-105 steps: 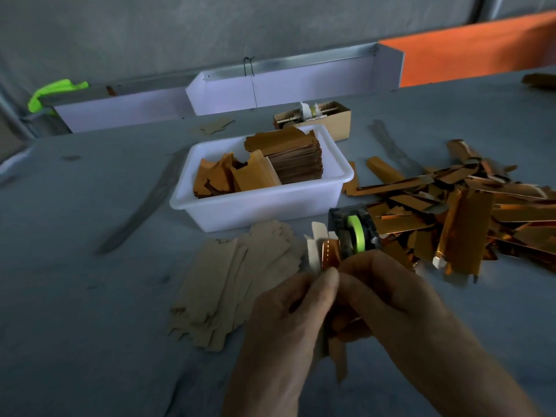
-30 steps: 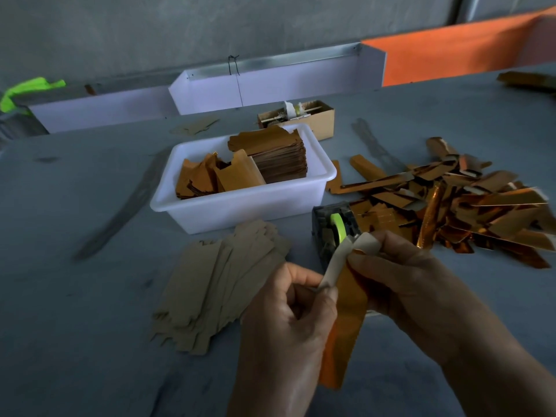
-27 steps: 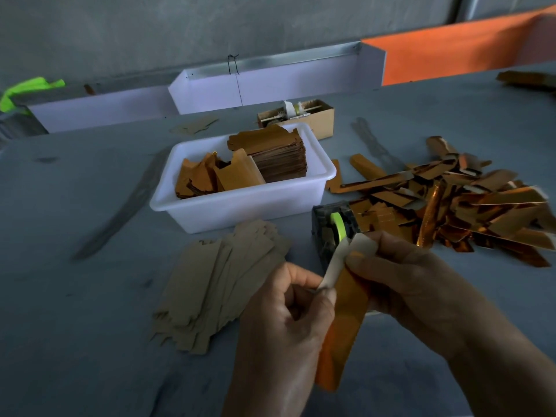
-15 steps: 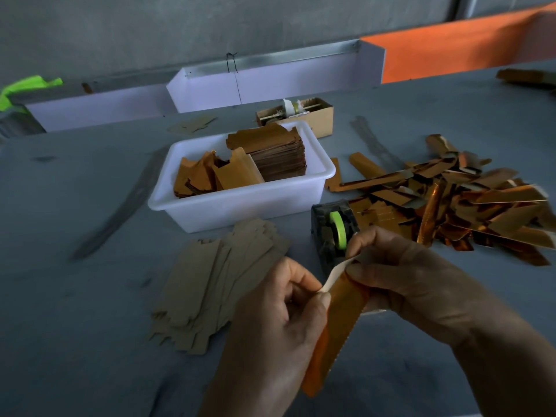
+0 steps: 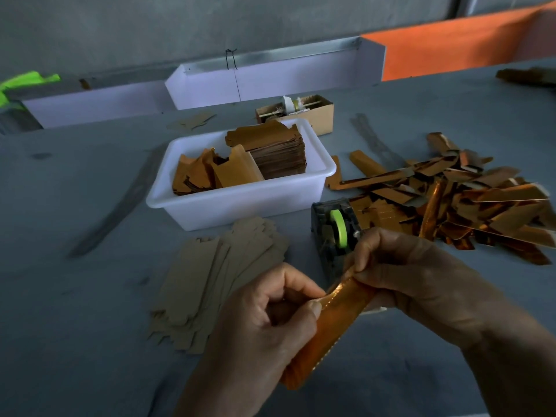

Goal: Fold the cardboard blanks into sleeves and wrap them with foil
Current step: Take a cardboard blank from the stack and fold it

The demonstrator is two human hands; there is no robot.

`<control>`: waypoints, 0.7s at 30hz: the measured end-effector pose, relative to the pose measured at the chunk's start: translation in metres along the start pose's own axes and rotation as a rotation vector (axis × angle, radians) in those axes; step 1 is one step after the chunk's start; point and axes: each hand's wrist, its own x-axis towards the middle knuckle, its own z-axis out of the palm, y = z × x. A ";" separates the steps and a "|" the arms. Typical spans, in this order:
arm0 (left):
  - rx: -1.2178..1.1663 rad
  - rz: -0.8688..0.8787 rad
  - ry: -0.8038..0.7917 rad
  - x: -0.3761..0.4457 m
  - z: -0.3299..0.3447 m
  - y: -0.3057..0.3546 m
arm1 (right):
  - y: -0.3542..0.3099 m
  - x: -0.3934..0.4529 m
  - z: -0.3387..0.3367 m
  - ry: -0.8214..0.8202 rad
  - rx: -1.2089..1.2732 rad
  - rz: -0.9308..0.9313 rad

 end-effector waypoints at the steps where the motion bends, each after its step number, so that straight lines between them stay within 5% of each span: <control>1: 0.000 -0.007 -0.020 0.000 -0.001 -0.001 | 0.000 0.000 0.000 0.001 -0.019 -0.006; 10: -0.209 -0.230 -0.347 0.000 -0.016 -0.015 | 0.001 -0.004 -0.003 0.034 -0.191 -0.071; 14: -0.301 -0.304 -0.218 0.004 -0.007 -0.019 | 0.001 -0.004 -0.001 0.025 -0.213 -0.084; 21: -0.073 -0.153 -0.061 -0.001 0.010 -0.010 | -0.008 -0.007 -0.004 -0.043 -0.078 0.020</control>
